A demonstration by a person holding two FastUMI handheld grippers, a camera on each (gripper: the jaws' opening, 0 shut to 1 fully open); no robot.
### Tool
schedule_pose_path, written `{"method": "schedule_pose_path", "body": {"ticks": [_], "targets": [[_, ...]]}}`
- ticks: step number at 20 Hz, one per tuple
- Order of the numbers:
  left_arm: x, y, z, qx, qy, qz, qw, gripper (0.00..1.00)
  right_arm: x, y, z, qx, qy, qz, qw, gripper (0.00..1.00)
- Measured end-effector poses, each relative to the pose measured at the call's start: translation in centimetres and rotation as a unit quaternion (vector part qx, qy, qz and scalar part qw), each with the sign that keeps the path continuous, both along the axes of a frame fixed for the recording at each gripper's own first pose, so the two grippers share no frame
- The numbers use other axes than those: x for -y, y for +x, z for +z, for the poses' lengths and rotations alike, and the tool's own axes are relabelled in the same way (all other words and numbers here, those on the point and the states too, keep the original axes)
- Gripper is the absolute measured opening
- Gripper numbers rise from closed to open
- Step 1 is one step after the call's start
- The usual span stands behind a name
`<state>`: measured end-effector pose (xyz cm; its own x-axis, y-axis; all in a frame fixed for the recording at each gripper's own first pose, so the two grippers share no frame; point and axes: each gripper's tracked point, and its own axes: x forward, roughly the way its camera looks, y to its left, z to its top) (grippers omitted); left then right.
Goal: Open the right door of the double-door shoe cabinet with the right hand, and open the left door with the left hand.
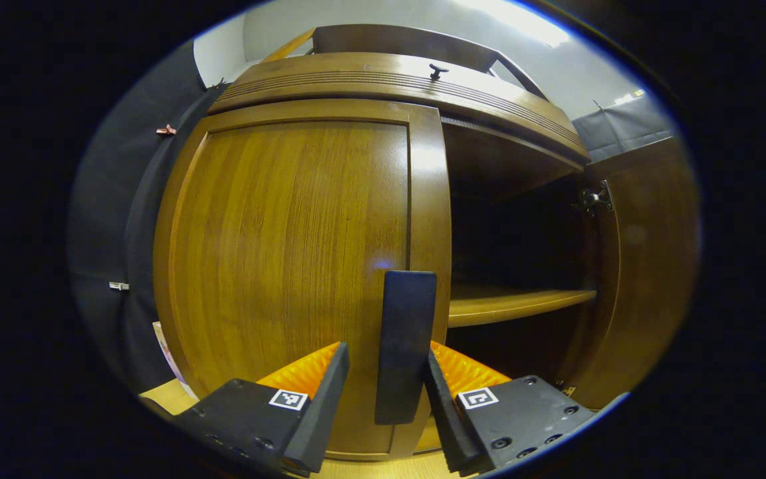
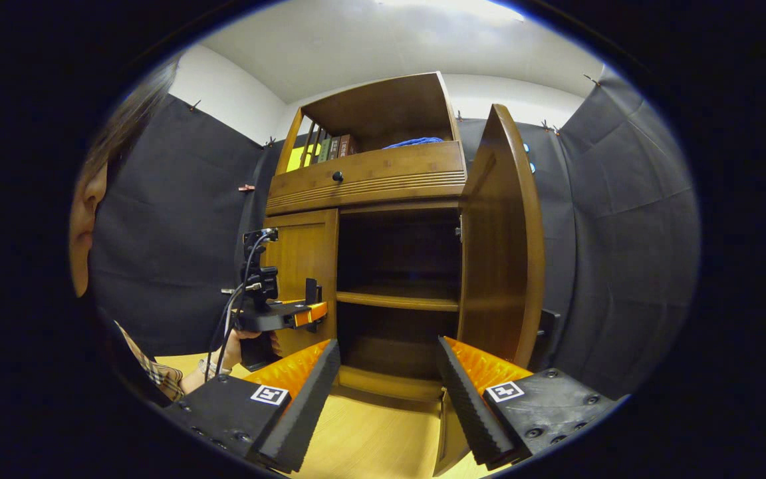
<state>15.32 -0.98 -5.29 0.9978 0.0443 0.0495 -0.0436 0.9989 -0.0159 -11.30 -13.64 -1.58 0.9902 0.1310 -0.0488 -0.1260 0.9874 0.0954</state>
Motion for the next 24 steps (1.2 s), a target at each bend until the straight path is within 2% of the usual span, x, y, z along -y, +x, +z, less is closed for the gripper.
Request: {"method": "schedule_pose_path", "body": {"ticks": [1, 2, 3, 5, 6, 12, 17, 24], "targets": [[0.2, -0.1, 0.1, 0.003, -0.003, -0.003, 1.000, 0.66, 0.0, 0.2, -0.3, -0.004, -0.003, 0.000, 1.000, 0.92], [0.6, -0.1, 0.2, 0.003, -0.005, -0.012, 1.000, 0.60, 0.0, 0.4, -0.6, -0.008, -0.006, 0.000, 1.000, 0.88], [1.0, -0.1, 0.1, 0.004, -0.006, -0.014, 1.000, 0.56, 0.0, 0.4, -0.9, -0.011, -0.008, 0.000, 1.000, 0.91], [0.9, -0.1, 0.0, 0.002, 0.005, -0.007, 1.000, 0.39, 0.1, -0.3, -1.5, -0.015, -0.009, 0.001, 1.000, 0.90], [1.0, -0.1, 0.1, 0.003, 0.005, -0.005, 1.000, 0.36, 0.1, -0.5, -1.4, -0.016, -0.009, 0.000, 1.000, 0.90], [1.0, -1.1, 0.1, -0.012, -0.004, -0.016, 1.000, 0.31, 0.3, -0.6, -0.6, -0.018, -0.002, -0.012, 1.000, 0.88], [0.9, -4.9, 0.1, -0.022, -0.025, -0.049, 0.998, 0.31, -0.9, -1.2, -0.3, -0.023, 0.002, -0.007, 1.000, 0.90], [-0.2, -10.5, 0.3, -0.033, -0.032, -0.066, 0.997, 0.31, -3.6, -1.9, -0.5, -0.022, 0.005, 0.015, 1.000, 0.90]]}}
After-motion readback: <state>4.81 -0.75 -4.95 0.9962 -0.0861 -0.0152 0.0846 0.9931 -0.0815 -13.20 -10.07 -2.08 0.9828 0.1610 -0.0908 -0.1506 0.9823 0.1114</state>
